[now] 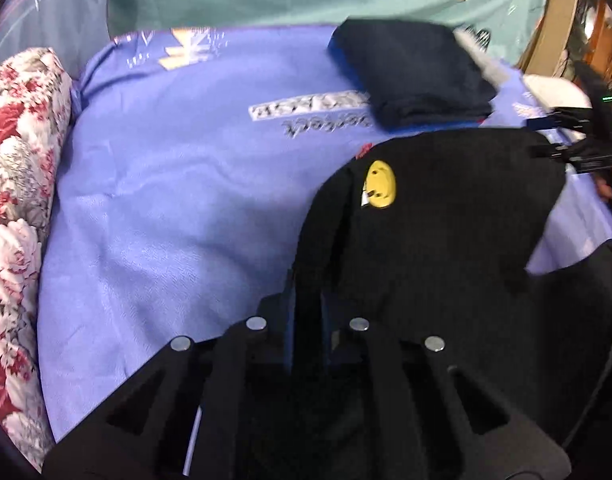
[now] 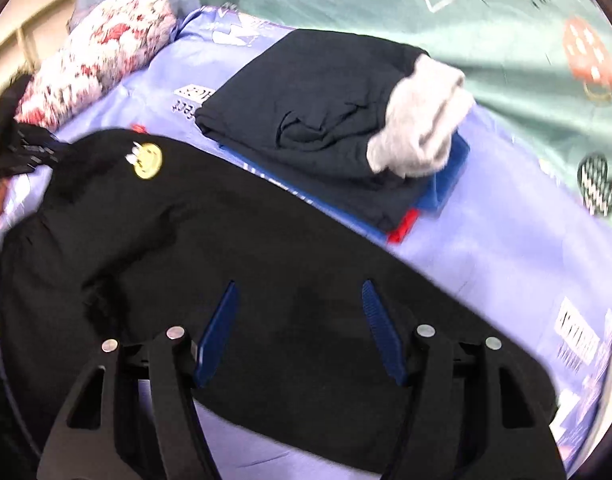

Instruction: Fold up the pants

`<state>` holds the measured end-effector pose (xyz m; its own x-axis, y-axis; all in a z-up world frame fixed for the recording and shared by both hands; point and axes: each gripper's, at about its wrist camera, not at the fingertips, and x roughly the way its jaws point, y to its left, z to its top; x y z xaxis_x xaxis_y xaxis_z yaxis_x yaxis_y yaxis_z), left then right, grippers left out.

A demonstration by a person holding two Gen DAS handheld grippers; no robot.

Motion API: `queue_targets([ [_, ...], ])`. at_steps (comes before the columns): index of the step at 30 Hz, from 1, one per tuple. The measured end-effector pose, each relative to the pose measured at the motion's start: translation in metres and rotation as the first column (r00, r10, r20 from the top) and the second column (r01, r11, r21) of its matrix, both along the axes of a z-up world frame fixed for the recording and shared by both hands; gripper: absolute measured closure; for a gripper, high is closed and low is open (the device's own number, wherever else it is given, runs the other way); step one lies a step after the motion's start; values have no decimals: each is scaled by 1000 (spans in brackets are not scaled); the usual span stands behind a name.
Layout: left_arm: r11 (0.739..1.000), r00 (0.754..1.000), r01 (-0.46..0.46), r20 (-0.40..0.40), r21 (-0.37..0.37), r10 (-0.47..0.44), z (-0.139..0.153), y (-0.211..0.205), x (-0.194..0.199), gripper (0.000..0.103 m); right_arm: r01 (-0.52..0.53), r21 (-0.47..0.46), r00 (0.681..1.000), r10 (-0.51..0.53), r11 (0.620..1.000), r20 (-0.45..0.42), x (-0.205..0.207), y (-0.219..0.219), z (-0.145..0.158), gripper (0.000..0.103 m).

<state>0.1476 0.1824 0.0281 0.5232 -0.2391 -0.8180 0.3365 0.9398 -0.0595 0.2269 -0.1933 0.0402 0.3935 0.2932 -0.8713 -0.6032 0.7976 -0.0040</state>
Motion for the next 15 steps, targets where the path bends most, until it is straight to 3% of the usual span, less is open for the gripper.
queue_targets([
  [7, 993, 998, 17, 62, -115, -10, 30, 10, -54, 95, -111, -72, 994, 110, 991, -9, 28, 21, -19, 38],
  [12, 988, 999, -28, 27, -152, 32, 13, 24, -71, 95, -171, -109, 985, 171, 979, -10, 40, 39, -33, 38],
  [15, 988, 996, -93, -13, -120, 92, -5, 34, -61, 95, -178, -150, 984, 175, 973, -30, 51, 47, -48, 38],
])
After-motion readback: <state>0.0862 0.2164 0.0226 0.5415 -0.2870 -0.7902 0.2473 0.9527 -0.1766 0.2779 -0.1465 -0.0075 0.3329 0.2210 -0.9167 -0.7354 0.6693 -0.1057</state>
